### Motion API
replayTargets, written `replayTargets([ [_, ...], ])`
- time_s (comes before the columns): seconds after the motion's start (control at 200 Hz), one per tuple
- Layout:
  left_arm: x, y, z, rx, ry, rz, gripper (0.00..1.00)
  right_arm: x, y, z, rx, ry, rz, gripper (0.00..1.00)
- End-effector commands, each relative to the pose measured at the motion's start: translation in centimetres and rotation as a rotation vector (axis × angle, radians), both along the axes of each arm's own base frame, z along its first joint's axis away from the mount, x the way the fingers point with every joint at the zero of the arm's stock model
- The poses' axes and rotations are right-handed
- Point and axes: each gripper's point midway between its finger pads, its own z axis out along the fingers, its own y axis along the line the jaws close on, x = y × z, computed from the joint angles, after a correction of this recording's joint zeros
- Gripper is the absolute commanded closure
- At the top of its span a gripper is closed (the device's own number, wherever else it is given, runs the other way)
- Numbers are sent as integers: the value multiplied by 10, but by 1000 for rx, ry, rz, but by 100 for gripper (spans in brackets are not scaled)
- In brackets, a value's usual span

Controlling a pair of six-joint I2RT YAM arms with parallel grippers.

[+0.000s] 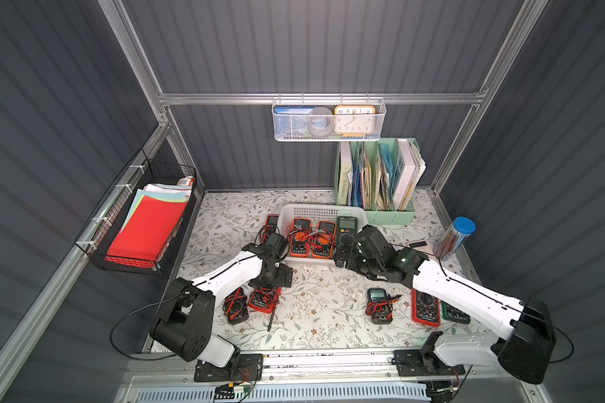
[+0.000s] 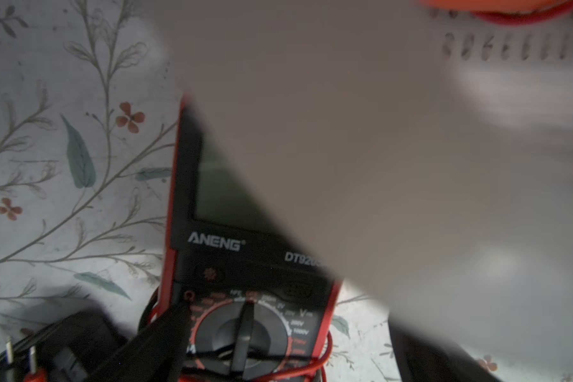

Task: Put the multimeter into the basket
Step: Pick up the multimeter from the center of the board.

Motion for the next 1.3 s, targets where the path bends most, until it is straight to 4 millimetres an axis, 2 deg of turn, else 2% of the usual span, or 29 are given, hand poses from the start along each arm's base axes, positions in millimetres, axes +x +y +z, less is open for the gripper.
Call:
replayTargets([
  [0.0, -41, 1, -21, -34, 153, -50, 1, -2, -4, 1, -17, -11, 1, 2],
  [0.125, -34, 3, -3, -45, 64, -31, 1, -2, -7, 3, -24, -20, -8, 1],
  [0.26, -18, 1, 34, -92, -107, -22, 1, 2, -22, 7, -70, -62, -52, 1],
  [0.38, -9, -11, 62, -164, -166, -34, 1, 7, -53, 8, -139, -58, -102, 1],
  [0.405, -7, -14, 66, -176, -176, -35, 1, 7, -60, 17, -127, -80, -114, 1],
  [0.445, -4, -17, 73, -192, -192, -35, 1, 8, -70, 17, -131, -76, -131, 1],
  [0.57, 2, -18, 84, -185, -233, -45, 1, 8, -88, 20, -137, -68, -146, 1],
  [0.65, 0, -11, 81, -134, -225, -59, 1, 6, -89, 21, -139, -68, -135, 1],
  [0.77, 1, 3, 67, -44, -226, -69, 1, -2, -77, 15, -83, -20, -96, 1],
  [0.956, 7, 6, 58, -39, -245, -24, 1, -20, -31, -11, -45, 57, 4, 1],
  [0.976, 7, 7, 59, -34, -251, -19, 1, -22, -25, -23, -58, 87, 12, 1],
  [1.061, 9, 15, 59, -2, -284, -4, 1, -27, -2, -43, -24, 133, 36, 1],
  [1.186, 13, 19, 59, 9, -329, -18, 1, -19, 30, -58, 30, 124, 45, 2],
  [1.291, 12, 20, 50, 10, -326, -30, 1, -8, 52, -67, 68, 123, 45, 2],
])
